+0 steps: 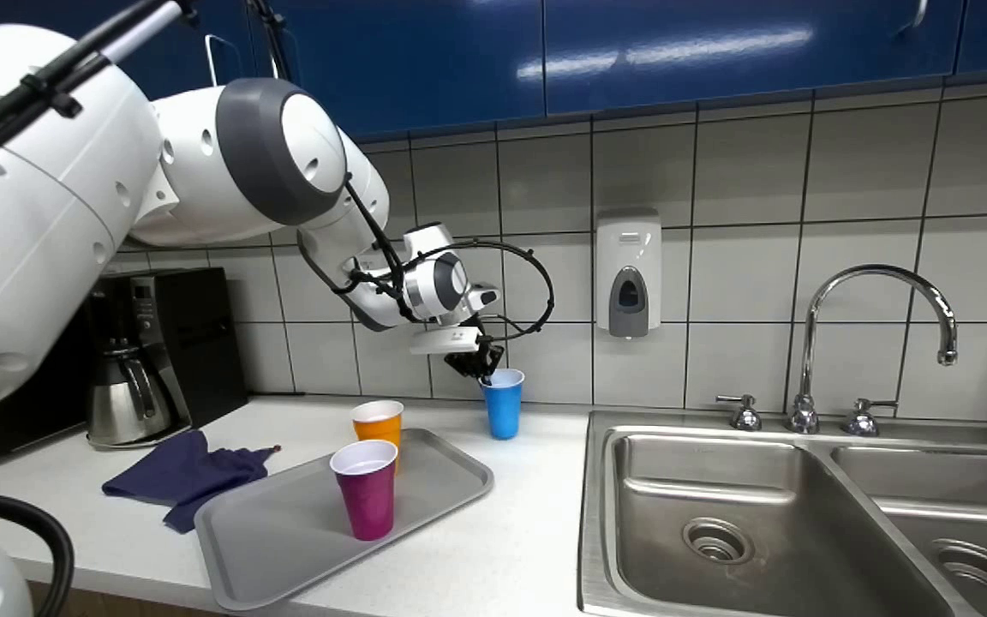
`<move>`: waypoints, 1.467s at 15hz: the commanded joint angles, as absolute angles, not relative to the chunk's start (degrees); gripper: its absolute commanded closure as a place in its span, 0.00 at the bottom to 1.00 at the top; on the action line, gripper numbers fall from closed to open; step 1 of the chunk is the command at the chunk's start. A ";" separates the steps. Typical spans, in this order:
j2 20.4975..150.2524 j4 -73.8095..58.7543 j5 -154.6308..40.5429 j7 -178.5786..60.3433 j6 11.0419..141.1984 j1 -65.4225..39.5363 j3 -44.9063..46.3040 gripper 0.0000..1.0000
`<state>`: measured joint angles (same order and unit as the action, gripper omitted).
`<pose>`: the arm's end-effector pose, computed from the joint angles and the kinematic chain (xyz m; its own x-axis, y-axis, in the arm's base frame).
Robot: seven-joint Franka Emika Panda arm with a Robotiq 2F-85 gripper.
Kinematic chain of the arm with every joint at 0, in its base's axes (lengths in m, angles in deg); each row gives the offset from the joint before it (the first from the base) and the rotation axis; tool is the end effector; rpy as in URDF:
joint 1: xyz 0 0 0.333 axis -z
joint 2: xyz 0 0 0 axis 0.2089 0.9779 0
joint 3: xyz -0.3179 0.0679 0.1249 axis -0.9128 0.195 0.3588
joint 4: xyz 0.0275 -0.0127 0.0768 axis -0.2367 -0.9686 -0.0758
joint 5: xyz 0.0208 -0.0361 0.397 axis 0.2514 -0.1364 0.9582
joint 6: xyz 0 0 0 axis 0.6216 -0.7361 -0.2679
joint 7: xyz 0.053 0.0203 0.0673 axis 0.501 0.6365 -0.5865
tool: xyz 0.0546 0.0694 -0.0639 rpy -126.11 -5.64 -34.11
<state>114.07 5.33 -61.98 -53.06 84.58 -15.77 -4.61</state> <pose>0.7898 -0.0430 0.2951 0.9379 -0.0845 0.3364 -0.1474 -0.9751 0.1659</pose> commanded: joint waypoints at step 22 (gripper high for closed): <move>90.62 -23.82 -68.48 -52.30 90.68 -18.26 -4.64 0.99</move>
